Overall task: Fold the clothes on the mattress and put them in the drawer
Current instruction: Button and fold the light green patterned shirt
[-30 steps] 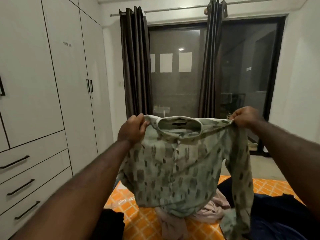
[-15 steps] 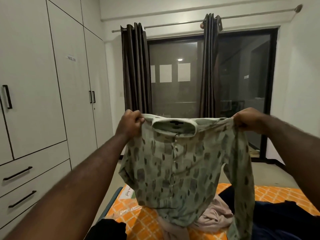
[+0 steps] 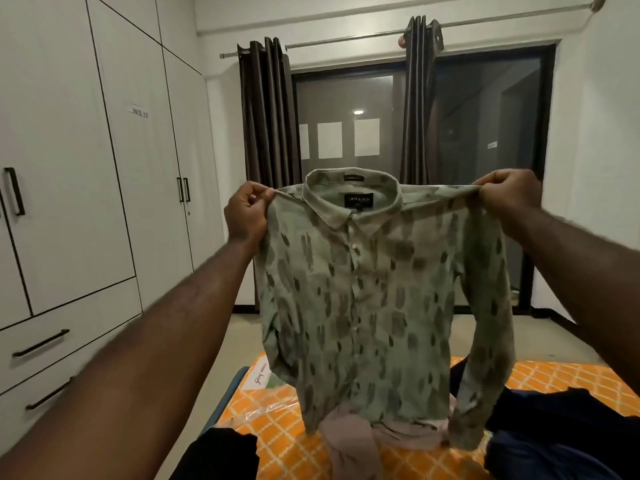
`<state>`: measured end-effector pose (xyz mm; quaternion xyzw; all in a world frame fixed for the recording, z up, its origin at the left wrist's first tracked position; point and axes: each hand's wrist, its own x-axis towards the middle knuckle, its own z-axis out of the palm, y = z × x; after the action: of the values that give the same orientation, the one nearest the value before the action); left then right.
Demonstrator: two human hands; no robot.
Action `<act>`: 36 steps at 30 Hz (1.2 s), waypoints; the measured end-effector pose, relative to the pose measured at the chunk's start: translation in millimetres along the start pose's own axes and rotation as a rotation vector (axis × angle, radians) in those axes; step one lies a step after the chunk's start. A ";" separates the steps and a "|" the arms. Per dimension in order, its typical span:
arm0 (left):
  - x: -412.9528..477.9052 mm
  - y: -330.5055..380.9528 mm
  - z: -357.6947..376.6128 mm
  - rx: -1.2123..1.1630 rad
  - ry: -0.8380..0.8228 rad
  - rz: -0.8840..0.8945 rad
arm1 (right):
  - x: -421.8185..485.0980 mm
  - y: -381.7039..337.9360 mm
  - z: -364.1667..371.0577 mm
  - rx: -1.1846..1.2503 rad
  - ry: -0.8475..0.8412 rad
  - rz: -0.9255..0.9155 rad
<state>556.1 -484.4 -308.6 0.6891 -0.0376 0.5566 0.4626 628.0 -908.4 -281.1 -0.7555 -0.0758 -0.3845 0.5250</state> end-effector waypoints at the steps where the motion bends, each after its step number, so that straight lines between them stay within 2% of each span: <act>1: 3.3 3.8 -1.3 0.078 0.009 0.075 | 2.3 -2.2 1.1 -0.001 0.002 -0.003; 3: 11.6 4.2 -6.2 0.267 -0.059 0.254 | 9.7 -4.4 2.4 0.006 0.049 0.005; 7: 14.9 6.3 -15.1 0.640 -0.352 0.479 | 23.9 -1.6 0.4 -0.112 0.031 0.057; 12: 7.8 1.7 -19.3 0.637 -0.523 0.554 | 26.7 11.0 -3.4 -0.195 -0.024 0.089; 17: 10.0 -19.8 -13.6 0.737 -0.648 0.501 | 20.6 15.8 -4.8 -0.201 -0.097 0.129; 19: 13.9 -26.2 -11.7 0.777 -0.617 0.442 | 19.5 18.4 -8.2 -0.206 -0.093 0.131; 22: 19.0 -38.4 -14.9 0.760 -0.477 0.274 | 21.8 28.7 -9.5 -0.203 -0.096 0.173; 24: 9.8 -53.3 -12.9 0.774 -0.483 0.203 | 19.7 34.3 -6.9 -0.205 -0.118 0.228; 26: -20.3 -71.8 -0.5 0.785 -0.584 0.093 | 14.4 35.4 0.8 -0.194 -0.138 0.297; 28: -70.3 -84.8 20.1 0.733 -0.760 -0.016 | 6.6 34.0 13.5 -0.163 -0.169 0.345; 31: -156.6 -83.5 64.1 0.571 -1.040 -0.077 | -1.7 33.9 33.8 -0.148 -0.184 0.344; 36: -257.6 -47.3 125.6 0.321 -1.170 -0.134 | -6.8 28.7 54.0 -0.007 -0.269 0.344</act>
<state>577.6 -662.1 -537.4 0.9426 -0.1577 0.0543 0.2894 665.2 -873.0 -315.0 -0.8037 -0.0137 -0.1855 0.5652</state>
